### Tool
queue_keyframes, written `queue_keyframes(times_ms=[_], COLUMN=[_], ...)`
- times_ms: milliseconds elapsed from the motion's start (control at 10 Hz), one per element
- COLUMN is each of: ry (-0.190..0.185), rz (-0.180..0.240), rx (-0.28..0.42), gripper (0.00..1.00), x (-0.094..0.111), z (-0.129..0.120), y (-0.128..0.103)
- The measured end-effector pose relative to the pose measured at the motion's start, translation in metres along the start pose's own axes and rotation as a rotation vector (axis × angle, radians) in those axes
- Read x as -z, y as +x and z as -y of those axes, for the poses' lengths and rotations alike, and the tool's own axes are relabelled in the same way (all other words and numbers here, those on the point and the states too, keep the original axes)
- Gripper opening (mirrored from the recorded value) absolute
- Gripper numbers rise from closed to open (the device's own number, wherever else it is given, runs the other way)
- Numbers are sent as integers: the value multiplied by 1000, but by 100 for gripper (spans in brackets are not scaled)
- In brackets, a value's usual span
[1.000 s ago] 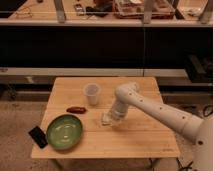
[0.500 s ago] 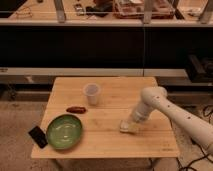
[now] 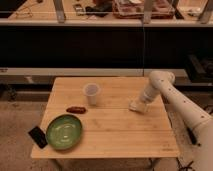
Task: Wipe the white sponge on the table
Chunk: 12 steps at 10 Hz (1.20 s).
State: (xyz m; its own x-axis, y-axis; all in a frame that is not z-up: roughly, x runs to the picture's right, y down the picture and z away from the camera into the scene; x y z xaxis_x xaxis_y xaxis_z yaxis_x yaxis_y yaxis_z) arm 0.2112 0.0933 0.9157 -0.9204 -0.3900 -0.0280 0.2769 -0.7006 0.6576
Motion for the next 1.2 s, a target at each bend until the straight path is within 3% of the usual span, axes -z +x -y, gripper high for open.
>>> queue_keyframes(times_ms=[200,300,500,700,900,1100,1200], ry=[-11,-12,-1,29,82,158,183], rz=[14,19,23,26,20,-14,-31], rx=[32,76,184,326,426,438,420], gripper=[0,0,0,0,0,0,0], x=[-12,-21,-34,-44,-49,-46,-42], z=[-20,-23,-10,29,85,145,162], y=[34,62,109,148,149,121,108])
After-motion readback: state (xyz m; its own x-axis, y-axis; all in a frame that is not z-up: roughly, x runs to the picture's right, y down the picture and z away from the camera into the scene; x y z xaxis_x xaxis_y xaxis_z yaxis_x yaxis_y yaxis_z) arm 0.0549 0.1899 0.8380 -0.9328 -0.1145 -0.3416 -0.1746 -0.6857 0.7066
